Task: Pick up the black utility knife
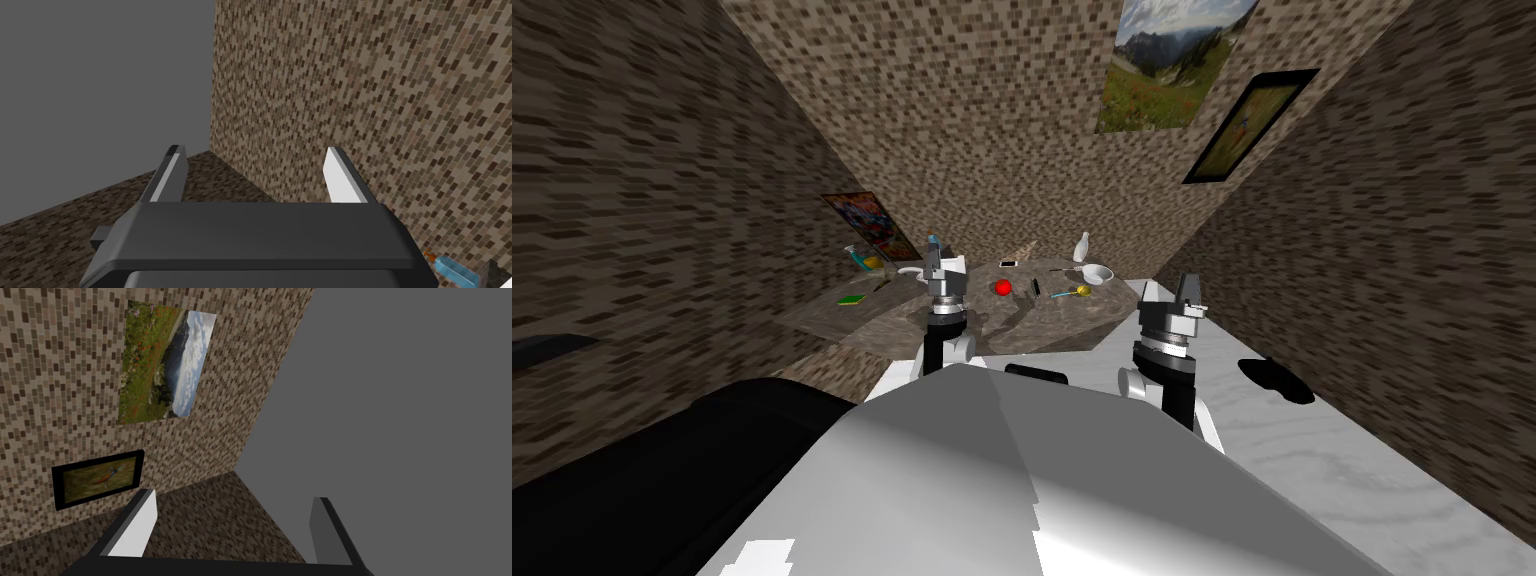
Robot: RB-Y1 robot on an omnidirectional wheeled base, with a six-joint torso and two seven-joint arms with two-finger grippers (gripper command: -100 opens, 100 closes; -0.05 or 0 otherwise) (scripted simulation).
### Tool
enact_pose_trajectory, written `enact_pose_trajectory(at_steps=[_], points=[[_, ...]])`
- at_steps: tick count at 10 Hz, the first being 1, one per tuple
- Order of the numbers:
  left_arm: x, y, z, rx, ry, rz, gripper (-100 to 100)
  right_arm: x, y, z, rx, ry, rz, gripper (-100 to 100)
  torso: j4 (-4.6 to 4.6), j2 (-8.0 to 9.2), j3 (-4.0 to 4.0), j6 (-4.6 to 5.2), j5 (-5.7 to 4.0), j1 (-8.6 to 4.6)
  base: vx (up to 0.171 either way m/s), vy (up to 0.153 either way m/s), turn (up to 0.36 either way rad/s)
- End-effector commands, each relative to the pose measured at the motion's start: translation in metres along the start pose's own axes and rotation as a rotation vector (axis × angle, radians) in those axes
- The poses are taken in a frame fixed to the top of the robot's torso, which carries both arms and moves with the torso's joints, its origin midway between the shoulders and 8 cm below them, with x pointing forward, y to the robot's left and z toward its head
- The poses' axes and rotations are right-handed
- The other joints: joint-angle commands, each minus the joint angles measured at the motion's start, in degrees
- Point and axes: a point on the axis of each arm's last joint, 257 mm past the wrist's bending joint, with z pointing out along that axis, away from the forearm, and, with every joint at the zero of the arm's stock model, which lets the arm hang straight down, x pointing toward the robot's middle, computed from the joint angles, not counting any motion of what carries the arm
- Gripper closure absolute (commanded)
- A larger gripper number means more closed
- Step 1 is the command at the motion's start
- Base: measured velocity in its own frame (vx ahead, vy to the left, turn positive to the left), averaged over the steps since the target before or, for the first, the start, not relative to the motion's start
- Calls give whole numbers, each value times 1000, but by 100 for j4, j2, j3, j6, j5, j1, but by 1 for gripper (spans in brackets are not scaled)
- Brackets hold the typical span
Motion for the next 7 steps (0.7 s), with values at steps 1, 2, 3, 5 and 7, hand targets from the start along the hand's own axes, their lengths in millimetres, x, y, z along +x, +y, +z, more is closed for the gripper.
enact_pose_trajectory(at_steps=[1, 2, 3, 5, 7], points=[[5, 2, -1, -5, 33, -9, -100, 0, 0, 0, 0, 0, 0, 0, 0, 0, 0, 0, 0, 0, -2, 5, -75], [8, 4, -2, -10, 58, -20, -100, 0, 0, 0, 0, 0, 0, 0, 0, 1, 0, 1, 0, 3, -2, 16, -122], [11, 6, -3, -16, 80, -39, -100, 0, 0, 0, 0, 0, 0, 0, 0, 1, 1, 1, 1, 7, -3, 27, -110], [16, 10, -5, -27, 118, -57, -100, 0, 0, 0, 0, 0, 0, 0, 0, 1, 1, 0, 2, 10, -2, 18, -84], [20, 14, -7, -40, 150, -81, -100, 0, 0, 0, 0, 0, 0, 0, 0, 1, 0, 2, 2, 10, 0, 22, -135]])
